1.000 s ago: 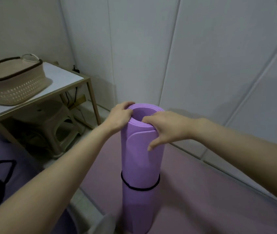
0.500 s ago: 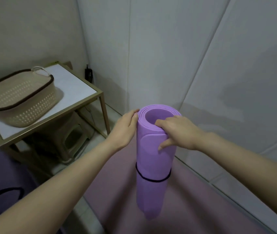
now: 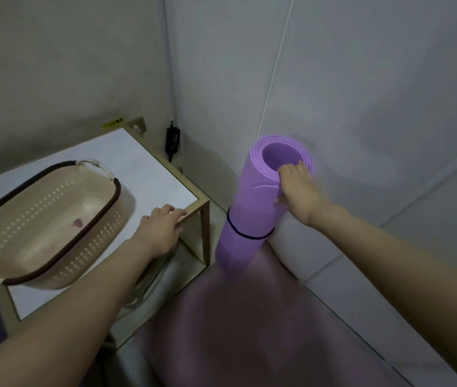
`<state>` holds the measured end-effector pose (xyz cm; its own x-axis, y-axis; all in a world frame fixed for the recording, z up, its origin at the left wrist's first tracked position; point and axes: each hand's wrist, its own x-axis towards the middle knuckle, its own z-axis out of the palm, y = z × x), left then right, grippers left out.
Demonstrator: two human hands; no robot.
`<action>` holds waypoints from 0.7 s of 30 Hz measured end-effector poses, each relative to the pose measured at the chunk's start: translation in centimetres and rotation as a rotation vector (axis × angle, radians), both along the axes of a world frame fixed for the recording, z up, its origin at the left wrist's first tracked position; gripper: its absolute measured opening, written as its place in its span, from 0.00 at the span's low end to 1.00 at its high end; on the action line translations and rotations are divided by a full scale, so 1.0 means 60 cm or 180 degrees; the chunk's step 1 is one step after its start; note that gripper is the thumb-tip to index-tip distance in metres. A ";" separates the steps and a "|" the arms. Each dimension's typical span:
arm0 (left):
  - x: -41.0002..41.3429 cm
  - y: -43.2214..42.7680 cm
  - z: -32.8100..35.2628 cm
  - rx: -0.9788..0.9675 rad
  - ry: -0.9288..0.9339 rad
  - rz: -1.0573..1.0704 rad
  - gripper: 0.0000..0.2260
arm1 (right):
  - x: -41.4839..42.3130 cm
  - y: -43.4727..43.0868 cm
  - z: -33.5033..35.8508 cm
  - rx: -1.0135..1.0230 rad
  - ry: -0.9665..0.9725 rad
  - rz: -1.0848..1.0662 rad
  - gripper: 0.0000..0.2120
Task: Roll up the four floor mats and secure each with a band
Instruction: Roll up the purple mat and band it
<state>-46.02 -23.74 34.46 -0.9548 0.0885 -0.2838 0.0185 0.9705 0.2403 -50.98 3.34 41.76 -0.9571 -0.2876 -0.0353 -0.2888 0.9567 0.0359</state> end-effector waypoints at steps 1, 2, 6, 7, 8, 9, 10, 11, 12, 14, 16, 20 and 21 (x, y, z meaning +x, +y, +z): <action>-0.016 -0.011 -0.012 -0.0031 -0.0090 -0.0016 0.22 | -0.021 -0.017 -0.009 0.0028 0.0052 0.0036 0.21; -0.036 -0.023 -0.026 -0.0062 -0.0181 -0.0037 0.23 | -0.046 -0.038 -0.020 0.0051 0.0106 0.0082 0.21; -0.077 -0.049 -0.067 -0.0210 -0.0545 -0.0229 0.28 | -0.111 -0.112 -0.049 0.0138 0.0325 0.0164 0.17; -0.085 -0.055 -0.076 -0.0247 -0.0582 -0.0278 0.29 | -0.127 -0.129 -0.054 0.0161 0.0381 0.0175 0.17; -0.090 -0.060 -0.084 -0.0268 -0.0600 -0.0317 0.29 | -0.142 -0.143 -0.056 0.0190 0.0431 0.0192 0.17; -0.093 -0.065 -0.090 -0.0280 -0.0602 -0.0357 0.29 | -0.156 -0.155 -0.056 0.0215 0.0472 0.0207 0.17; -0.096 -0.070 -0.095 -0.0292 -0.0588 -0.0402 0.28 | -0.170 -0.163 -0.054 0.0252 0.0499 0.0215 0.17; -0.097 -0.074 -0.097 -0.0301 -0.0571 -0.0442 0.28 | -0.183 -0.170 -0.051 0.0298 0.0513 0.0209 0.18; -0.098 -0.076 -0.097 -0.0306 -0.0558 -0.0482 0.28 | -0.194 -0.173 -0.046 0.0337 0.0516 0.0181 0.18; -0.099 -0.078 -0.098 -0.0340 -0.0513 -0.0560 0.28 | -0.210 -0.175 -0.035 0.0388 0.0532 0.0123 0.17; -0.101 -0.078 -0.099 -0.0387 -0.0454 -0.0591 0.28 | -0.216 -0.177 -0.026 0.0419 0.0518 0.0106 0.16; -0.103 -0.076 -0.100 -0.0393 -0.0487 -0.0548 0.28 | -0.205 -0.192 -0.040 0.0410 0.0303 0.0175 0.15; -0.102 -0.076 -0.099 -0.0408 -0.0471 -0.0558 0.28 | -0.203 -0.197 -0.051 0.0398 0.0274 0.0194 0.14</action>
